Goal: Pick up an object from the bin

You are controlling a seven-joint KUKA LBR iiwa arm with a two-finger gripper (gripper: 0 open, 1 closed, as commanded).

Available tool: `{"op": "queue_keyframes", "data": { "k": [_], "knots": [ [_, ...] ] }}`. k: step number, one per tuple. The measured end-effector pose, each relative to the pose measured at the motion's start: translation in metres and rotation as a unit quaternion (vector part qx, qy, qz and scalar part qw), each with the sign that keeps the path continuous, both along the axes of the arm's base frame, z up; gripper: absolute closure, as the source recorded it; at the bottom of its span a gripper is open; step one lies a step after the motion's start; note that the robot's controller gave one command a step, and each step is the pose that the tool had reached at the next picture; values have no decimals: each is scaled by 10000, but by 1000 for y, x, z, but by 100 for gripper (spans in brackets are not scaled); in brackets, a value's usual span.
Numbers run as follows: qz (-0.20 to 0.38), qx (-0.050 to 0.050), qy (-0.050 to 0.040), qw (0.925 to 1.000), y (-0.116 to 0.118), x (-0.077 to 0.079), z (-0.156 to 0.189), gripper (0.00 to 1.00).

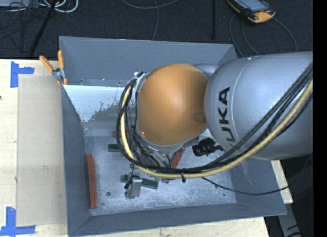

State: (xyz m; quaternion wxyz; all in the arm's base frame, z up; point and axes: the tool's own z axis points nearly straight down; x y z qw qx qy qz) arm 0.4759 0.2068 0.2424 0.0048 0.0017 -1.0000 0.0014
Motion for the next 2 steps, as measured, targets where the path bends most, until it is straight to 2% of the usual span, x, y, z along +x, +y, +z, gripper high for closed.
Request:
{"op": "queue_keyframes", "data": {
  "k": [1,2],
  "knots": [
    [-24,11,-39,10000,-1,2,4,0],
    [14,27,-77,10000,-8,15,-38,0]
  ]
}}
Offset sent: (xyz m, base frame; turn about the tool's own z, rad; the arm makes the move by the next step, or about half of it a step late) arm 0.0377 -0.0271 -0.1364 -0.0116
